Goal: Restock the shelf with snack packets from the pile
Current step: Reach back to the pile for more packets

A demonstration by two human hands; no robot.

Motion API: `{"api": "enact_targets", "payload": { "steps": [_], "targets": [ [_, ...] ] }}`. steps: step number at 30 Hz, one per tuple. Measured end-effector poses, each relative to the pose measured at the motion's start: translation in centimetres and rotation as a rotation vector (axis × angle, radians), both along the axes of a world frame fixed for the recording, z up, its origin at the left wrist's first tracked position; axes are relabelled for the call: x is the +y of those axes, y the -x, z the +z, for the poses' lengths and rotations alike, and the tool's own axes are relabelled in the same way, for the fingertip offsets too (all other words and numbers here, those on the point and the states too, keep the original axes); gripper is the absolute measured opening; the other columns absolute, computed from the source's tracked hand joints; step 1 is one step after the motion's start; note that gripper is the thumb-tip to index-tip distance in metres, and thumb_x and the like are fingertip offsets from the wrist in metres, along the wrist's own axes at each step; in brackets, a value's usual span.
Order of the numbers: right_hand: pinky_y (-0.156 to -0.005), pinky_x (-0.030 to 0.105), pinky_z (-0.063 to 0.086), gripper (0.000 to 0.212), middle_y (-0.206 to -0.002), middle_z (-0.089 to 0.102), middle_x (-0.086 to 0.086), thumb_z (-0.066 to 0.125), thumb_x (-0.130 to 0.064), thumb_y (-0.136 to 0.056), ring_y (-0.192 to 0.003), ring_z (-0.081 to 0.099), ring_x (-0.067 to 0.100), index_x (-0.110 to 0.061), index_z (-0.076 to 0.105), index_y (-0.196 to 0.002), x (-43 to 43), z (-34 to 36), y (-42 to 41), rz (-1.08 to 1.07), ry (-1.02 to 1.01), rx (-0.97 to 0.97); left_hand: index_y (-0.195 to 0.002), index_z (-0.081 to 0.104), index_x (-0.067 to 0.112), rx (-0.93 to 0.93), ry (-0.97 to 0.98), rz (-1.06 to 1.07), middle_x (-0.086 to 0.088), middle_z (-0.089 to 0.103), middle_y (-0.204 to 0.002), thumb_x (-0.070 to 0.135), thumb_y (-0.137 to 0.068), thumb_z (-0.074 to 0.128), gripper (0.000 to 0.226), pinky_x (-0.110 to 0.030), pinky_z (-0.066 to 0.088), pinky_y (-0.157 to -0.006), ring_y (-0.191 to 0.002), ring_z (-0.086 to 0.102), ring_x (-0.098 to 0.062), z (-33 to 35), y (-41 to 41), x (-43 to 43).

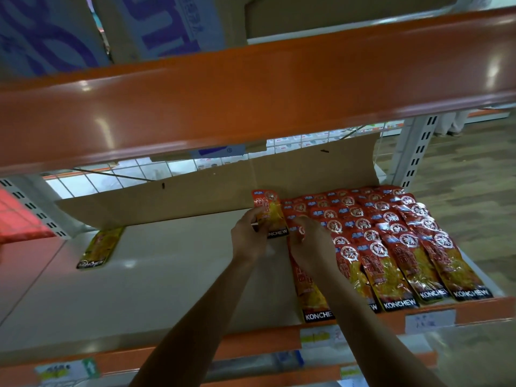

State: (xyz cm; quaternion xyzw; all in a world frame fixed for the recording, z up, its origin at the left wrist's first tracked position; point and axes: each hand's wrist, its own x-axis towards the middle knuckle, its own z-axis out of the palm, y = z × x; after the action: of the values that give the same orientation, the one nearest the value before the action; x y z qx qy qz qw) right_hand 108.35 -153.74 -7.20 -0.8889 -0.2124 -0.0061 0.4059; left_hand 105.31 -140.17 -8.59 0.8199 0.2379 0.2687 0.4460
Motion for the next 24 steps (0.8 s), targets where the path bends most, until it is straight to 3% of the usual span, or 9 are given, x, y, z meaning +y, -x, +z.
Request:
{"api": "enact_targets", "payload": {
  "steps": [3, 7, 9, 11, 17, 24],
  "targets": [
    [-0.099, 0.032, 0.04, 0.039, -0.131, 0.054, 0.005, 0.051, -0.013, -0.092, -0.123, 0.047, 0.021, -0.011, 0.053, -0.131, 0.3, -0.4, -0.2, 0.019, 0.076, -0.045, -0.12, 0.066, 0.017, 0.09, -0.08, -0.02, 0.0, 0.068, -0.119, 0.01, -0.087, 0.065, 0.033, -0.011, 0.042, -0.086, -0.107, 0.062, -0.013, -0.2, -1.0, 0.8],
    [-0.102, 0.026, 0.034, 0.037, -0.132, 0.053, 0.004, 0.048, -0.015, -0.093, -0.124, 0.045, 0.018, -0.012, 0.053, -0.129, 0.6, -0.8, -0.5, 0.043, 0.151, -0.124, -0.121, 0.066, 0.015, 0.205, -0.175, -0.056, -0.003, 0.069, -0.116, 0.012, -0.089, 0.063, 0.032, -0.008, 0.04, -0.085, -0.105, 0.064, -0.015, -0.6, -2.2, 1.1],
    [-0.106, 0.025, 0.031, 0.038, -0.134, 0.051, 0.002, 0.049, -0.017, -0.093, -0.127, 0.043, 0.017, -0.013, 0.052, -0.131, 0.7, -1.0, -0.6, 0.049, 0.177, -0.133, -0.125, 0.063, 0.016, 0.293, -0.24, -0.075, -0.004, 0.068, -0.118, 0.01, -0.089, 0.061, 0.037, -0.021, 0.045, -0.094, -0.107, 0.063, -0.017, -0.7, -2.6, 1.3],
    [-0.107, 0.026, 0.03, 0.038, -0.134, 0.052, 0.002, 0.049, -0.016, -0.093, -0.127, 0.042, 0.017, -0.013, 0.051, -0.13, 0.8, -1.1, -0.6, 0.06, 0.191, -0.13, -0.127, 0.061, 0.019, 0.386, -0.353, -0.104, -0.006, 0.067, -0.118, 0.012, -0.089, 0.059, 0.039, -0.028, 0.047, -0.093, -0.107, 0.062, -0.021, -0.8, -2.9, 1.4],
    [-0.109, 0.028, 0.029, 0.038, -0.134, 0.052, 0.003, 0.05, -0.017, -0.092, -0.128, 0.042, 0.018, -0.013, 0.05, -0.13, 0.8, -1.4, -0.4, 0.08, 0.205, -0.131, -0.131, 0.056, 0.025, 0.514, -0.536, -0.167, -0.011, 0.056, -0.12, 0.022, -0.093, 0.058, 0.038, -0.03, 0.048, -0.087, -0.104, 0.059, -0.025, -1.0, -3.2, 1.3],
    [-0.111, 0.029, 0.028, 0.04, -0.137, 0.049, 0.003, 0.051, -0.018, -0.092, -0.131, 0.039, 0.018, -0.013, 0.048, -0.132, 0.8, -1.0, -0.4, 0.085, 0.217, -0.108, -0.13, 0.054, 0.026, 0.535, -0.567, -0.13, -0.01, 0.046, -0.127, 0.026, -0.092, 0.058, 0.038, -0.035, 0.047, -0.093, -0.116, 0.046, -0.026, -1.0, -3.0, 1.1]
  ]
}}
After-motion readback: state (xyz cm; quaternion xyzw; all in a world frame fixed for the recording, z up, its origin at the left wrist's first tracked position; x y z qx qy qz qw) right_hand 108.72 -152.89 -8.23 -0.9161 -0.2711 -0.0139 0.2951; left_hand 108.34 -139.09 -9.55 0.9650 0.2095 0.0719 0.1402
